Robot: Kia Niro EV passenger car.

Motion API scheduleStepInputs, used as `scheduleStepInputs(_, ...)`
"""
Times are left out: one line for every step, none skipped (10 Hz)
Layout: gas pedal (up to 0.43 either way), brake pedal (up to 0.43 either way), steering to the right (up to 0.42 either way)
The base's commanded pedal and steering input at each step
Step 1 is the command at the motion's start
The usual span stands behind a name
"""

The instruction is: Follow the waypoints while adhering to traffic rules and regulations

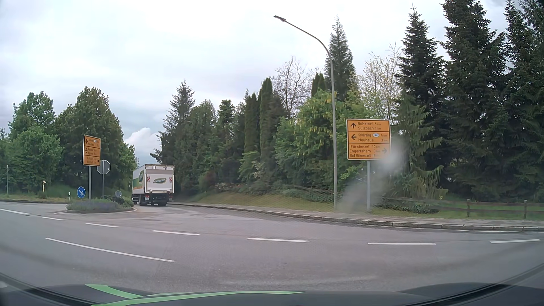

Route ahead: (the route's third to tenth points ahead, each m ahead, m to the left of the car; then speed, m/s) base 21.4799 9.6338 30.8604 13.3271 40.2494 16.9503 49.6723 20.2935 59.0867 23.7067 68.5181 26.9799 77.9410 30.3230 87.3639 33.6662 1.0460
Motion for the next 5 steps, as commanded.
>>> scheduleStepInputs(0.319,0.0,-0.1)
scheduleStepInputs(0.339,0.0,-0.104)
scheduleStepInputs(0.35,0.0,-0.106)
scheduleStepInputs(0.378,0.0,-0.106)
scheduleStepInputs(0.39,0.0,-0.106)
